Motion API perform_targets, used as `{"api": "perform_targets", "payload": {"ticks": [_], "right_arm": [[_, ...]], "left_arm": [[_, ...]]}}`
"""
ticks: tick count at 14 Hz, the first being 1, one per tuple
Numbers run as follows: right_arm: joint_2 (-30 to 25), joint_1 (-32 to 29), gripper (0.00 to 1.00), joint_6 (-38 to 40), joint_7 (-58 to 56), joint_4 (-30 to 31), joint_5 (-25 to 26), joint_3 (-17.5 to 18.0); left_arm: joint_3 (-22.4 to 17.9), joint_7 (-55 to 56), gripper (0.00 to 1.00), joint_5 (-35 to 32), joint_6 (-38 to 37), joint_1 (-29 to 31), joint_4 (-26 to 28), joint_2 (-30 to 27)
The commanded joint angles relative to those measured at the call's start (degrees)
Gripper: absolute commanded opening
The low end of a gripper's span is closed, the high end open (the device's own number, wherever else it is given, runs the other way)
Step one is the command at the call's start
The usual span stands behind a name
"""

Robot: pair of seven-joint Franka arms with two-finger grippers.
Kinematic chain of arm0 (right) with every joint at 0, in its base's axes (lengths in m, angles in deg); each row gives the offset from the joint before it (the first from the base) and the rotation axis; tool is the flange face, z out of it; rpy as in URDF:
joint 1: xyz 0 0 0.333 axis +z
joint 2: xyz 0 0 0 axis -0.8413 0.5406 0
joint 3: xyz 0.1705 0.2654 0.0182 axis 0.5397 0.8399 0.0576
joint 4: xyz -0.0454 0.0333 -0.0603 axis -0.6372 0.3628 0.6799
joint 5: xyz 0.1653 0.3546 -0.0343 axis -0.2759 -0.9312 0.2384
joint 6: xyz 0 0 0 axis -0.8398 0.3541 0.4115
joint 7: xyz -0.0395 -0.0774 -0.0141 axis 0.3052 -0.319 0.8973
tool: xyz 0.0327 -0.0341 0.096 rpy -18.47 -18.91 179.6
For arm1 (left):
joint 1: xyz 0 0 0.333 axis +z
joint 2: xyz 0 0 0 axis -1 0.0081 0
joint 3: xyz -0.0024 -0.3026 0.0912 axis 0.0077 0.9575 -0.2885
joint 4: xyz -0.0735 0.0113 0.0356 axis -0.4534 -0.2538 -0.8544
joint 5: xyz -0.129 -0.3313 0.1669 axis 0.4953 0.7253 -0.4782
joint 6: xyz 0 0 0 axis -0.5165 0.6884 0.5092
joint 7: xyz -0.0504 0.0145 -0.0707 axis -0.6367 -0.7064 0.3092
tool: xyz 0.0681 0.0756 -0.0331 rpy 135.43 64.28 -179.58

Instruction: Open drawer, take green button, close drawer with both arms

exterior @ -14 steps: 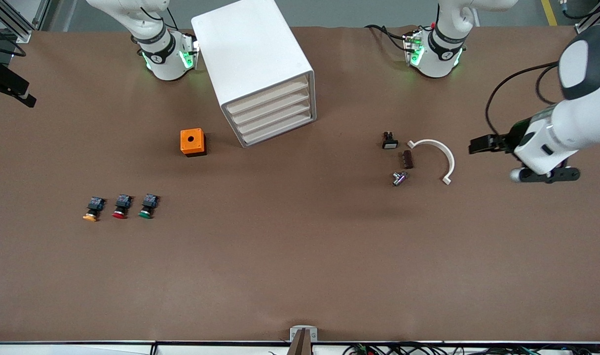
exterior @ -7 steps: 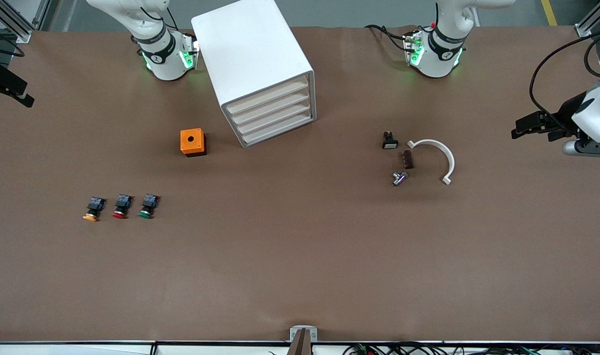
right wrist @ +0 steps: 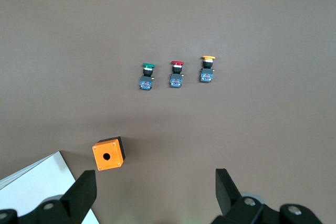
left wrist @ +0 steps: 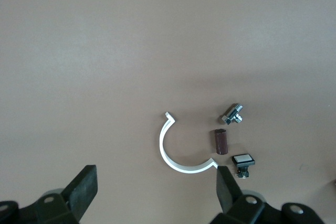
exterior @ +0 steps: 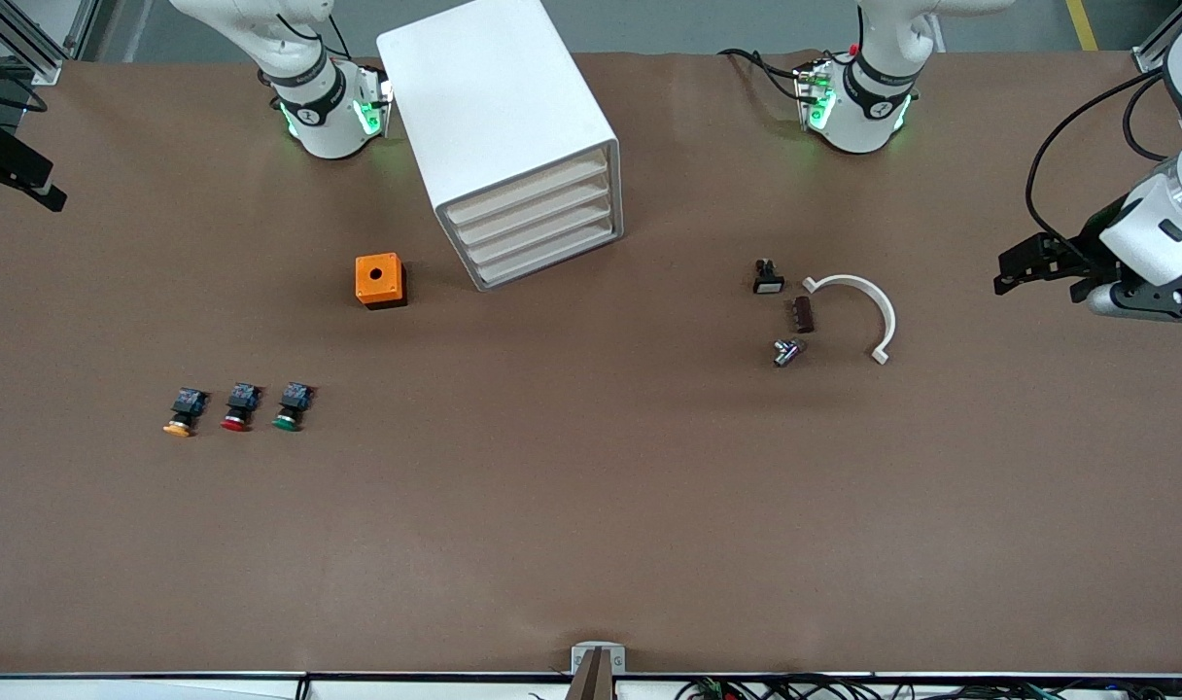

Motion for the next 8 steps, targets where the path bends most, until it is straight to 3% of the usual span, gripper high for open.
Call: {"api": "perform_targets", "payload": {"ticks": [1, 3, 8], "right_arm": [[-0.8, -0.5, 1.00, 0.5, -0.6, 0.0, 0.6, 0.2], [-0.8, -0.5, 1.00, 0.7, -0.6, 0.0, 0.6, 0.2], [-0.8, -0.5, 1.00, 0.7, -0.6, 0.0, 0.8, 0.2]], "left_arm": [[4.3, 2.1, 1.00, -1.2, 0.3, 3.9, -3.5, 2.5], [7.7, 2.2, 1.00, -1.2, 0.3, 6.7, -4.7, 3.3], [8.2, 3.5, 1.00, -1.2, 0.3, 6.3, -6.3, 3.5]]}}
